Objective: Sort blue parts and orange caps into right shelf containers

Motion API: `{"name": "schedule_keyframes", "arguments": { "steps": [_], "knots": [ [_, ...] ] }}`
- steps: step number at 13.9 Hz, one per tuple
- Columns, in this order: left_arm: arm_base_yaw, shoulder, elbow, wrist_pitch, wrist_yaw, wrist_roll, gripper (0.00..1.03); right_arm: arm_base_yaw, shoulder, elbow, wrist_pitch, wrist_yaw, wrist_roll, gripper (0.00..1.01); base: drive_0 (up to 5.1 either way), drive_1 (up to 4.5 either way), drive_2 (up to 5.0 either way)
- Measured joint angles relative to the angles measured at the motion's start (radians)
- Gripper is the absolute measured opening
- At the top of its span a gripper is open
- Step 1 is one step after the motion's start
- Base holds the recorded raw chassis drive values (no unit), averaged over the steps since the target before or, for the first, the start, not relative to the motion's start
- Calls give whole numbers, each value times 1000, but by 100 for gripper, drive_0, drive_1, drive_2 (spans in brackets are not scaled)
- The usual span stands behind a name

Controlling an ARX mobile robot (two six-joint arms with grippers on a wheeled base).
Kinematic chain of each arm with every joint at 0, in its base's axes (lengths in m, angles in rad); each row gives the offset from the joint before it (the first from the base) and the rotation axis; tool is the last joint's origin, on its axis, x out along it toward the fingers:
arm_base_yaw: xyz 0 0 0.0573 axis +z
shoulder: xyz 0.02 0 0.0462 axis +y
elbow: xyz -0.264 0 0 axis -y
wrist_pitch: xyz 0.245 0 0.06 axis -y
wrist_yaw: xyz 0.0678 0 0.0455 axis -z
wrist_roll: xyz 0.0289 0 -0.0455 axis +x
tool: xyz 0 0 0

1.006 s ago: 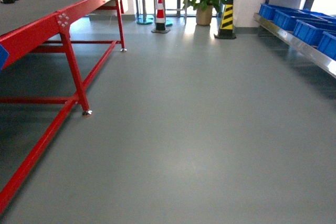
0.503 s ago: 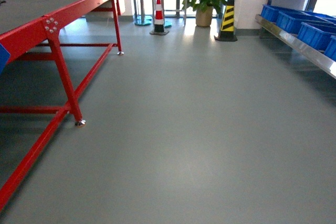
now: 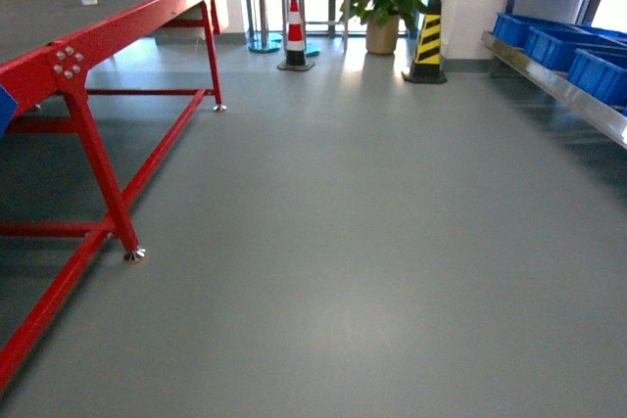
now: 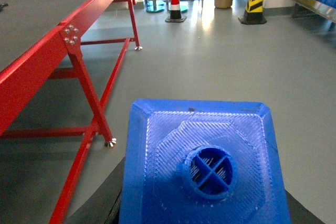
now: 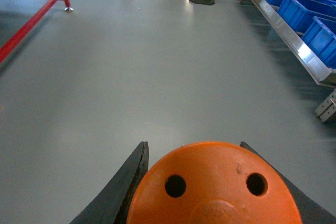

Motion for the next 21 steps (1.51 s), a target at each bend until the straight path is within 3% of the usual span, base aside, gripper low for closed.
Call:
{"name": "schedule_keyframes", "arguments": {
  "steps": [21],
  "knots": [
    [0,0,0,4,0,0,44,0,0,0,-1,0,0,43,4,437,-429]
  ]
}}
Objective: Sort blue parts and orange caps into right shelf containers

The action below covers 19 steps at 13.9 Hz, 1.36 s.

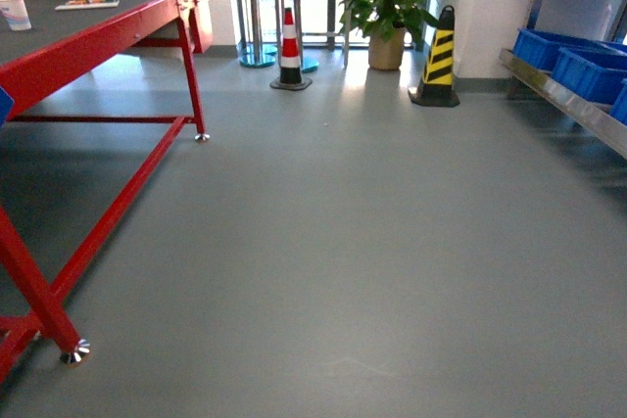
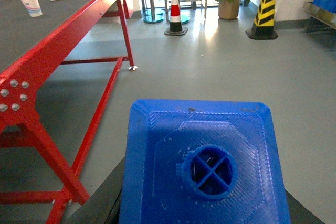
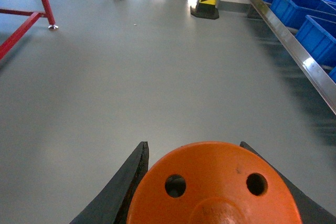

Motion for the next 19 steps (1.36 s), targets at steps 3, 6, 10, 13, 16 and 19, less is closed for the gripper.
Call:
{"name": "schedule_keyframes", "arguments": {
  "steps": [3,6,10,13,16,19],
  "knots": [
    [2,2,0,-6,-2,0,44,6,4,2,-3,-2,0,43,-173,-173,-173],
    [0,2,1,-3,0,0,44,5,2,2,-2,-1,0,43,-170,-170,-170],
    [0,2,1,-3,0,0,44,5,2,2,-1,-1,0,43,-165,-165,-165],
    [0,2,1,-3,0,0,44,5,2,2,-1,-1,0,43,-155,-155,-155],
    [0,2,1,-3,0,0,44,5,2,2,-1,-1,0,43,-170,-170,-170],
    [0,2,1,-3,0,0,44,5,2,2,-1,-1,0,43,-158,-158,-158]
  ]
}}
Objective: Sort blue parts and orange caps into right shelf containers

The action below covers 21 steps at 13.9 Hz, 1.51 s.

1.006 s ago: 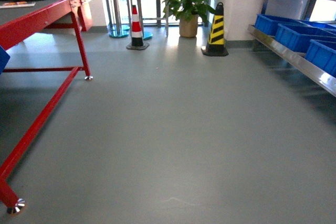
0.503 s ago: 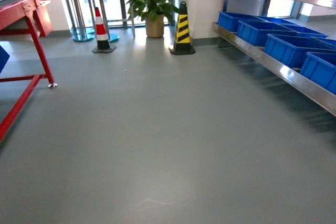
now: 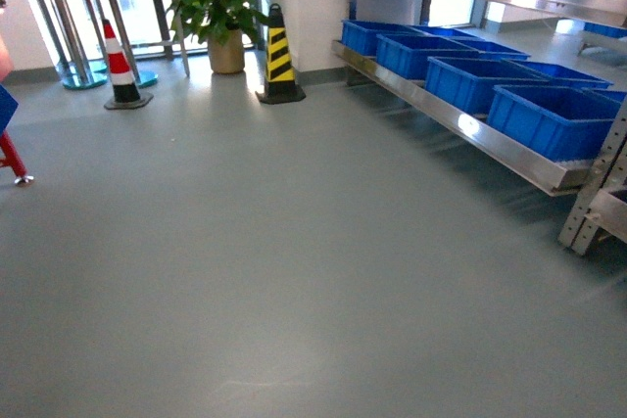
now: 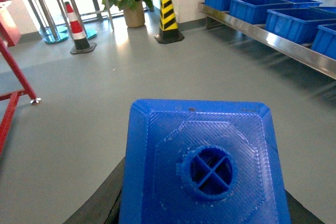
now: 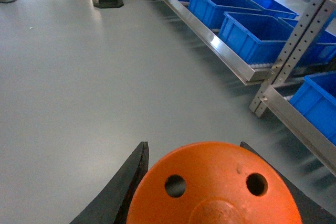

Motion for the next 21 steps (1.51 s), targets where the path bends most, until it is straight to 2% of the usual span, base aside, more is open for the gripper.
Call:
{"name": "schedule_keyframes", "arguments": {
  "steps": [21],
  "knots": [
    [0,0,0,0,0,0,44,0,0,0,0,0,0,43,-166,-166,-166]
  ]
}}
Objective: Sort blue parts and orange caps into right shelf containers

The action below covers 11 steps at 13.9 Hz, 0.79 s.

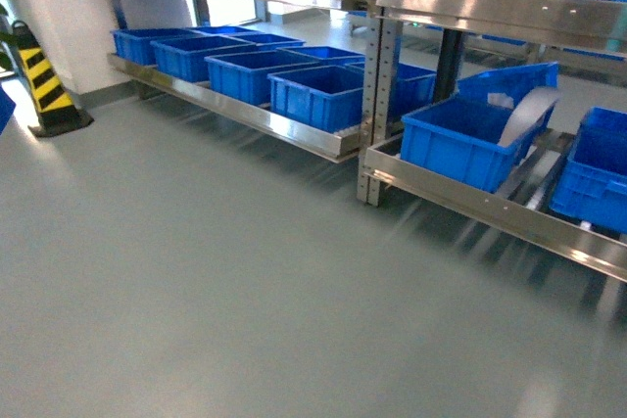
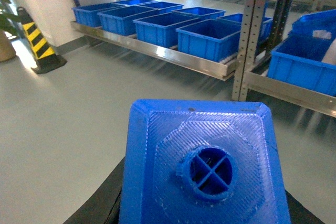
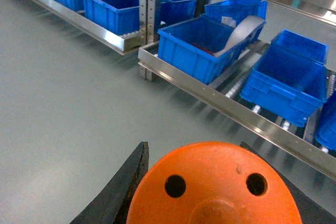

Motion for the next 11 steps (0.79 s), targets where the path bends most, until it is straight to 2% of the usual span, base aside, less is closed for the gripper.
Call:
{"name": "schedule_keyframes", "arguments": {
  "steps": [11],
  "knots": [
    [0,0,0,0,2,0,44,0,0,0,0,0,0,43,-159,-159,-159]
  ]
}}
